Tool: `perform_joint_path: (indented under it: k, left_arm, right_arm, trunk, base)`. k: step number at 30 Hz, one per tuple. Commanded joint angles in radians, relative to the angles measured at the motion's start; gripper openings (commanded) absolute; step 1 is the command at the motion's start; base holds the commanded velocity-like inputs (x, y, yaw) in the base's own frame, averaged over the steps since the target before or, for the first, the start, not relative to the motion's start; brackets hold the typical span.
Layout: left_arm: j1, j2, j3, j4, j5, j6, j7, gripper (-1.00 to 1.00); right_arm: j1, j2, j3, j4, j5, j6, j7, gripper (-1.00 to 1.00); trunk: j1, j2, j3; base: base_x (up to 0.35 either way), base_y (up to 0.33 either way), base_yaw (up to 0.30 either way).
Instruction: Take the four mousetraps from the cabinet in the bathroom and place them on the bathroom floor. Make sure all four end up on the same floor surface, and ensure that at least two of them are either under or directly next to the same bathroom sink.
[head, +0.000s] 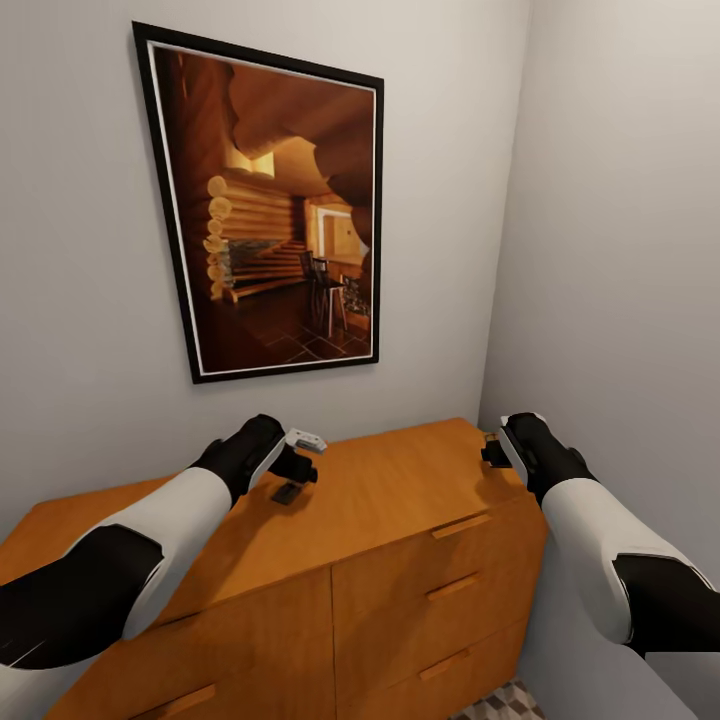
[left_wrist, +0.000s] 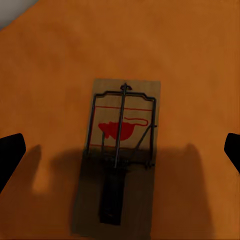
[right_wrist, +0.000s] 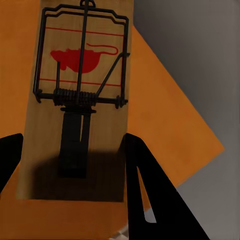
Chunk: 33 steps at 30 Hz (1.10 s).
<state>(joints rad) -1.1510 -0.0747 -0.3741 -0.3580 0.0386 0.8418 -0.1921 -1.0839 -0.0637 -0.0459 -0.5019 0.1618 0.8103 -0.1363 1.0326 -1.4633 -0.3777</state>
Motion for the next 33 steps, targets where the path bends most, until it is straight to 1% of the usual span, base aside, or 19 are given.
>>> perform_joint_path:
  k: [1, 13, 19, 22, 28, 33]
  left_arm:
    - [-0.001, 0.001, -0.002, -0.001, 0.004, 0.003, -0.002, 1.0]
    - [-0.001, 0.001, 0.007, 0.016, 0.007, 0.004, -0.002, 1.0]
    - [-0.001, -0.001, 0.008, 0.055, 0.011, 0.003, -0.003, 1.0]
    - [-0.001, -0.001, 0.009, 0.085, 0.019, -0.009, -0.003, 1.0]
    - [-0.001, 0.0, 0.009, 0.153, 0.044, -0.067, -0.002, 1.0]
    - [-0.001, 0.0, 0.009, 0.172, 0.05, -0.078, -0.002, 1.0]
  right_arm:
    - [0.0, 0.001, -0.005, -0.001, 0.007, 0.004, 0.004, -1.0]
    - [-0.001, 0.001, -0.005, -0.001, 0.007, 0.004, 0.004, -1.0]
    - [-0.001, 0.0, -0.005, -0.001, 0.007, 0.005, 0.004, -1.0]
    - [-0.001, -0.001, -0.005, -0.001, 0.007, 0.005, 0.004, -1.0]
    - [-0.001, -0.001, -0.005, -0.001, 0.007, 0.005, 0.004, -1.0]
    - [-0.001, -0.001, -0.005, -0.001, 0.007, 0.006, 0.004, -1.0]
  trunk:
    - [0.0, -0.001, -0.001]
    - [0.0, -0.001, -0.001]
    - [0.0, -0.001, -0.001]
    - [0.0, -0.001, -0.001]
    - [0.0, -0.001, -0.001]
    - [0.0, -0.001, -0.001]
  base:
    - [0.033, 0.0, 0.0]
    - [0.008, 0.0, 0.0]
    - [0.0, 0.0, 0.0]
    - [0.0, 0.0, 0.0]
    - [0.0, 0.0, 0.0]
    - [0.0, 0.0, 0.0]
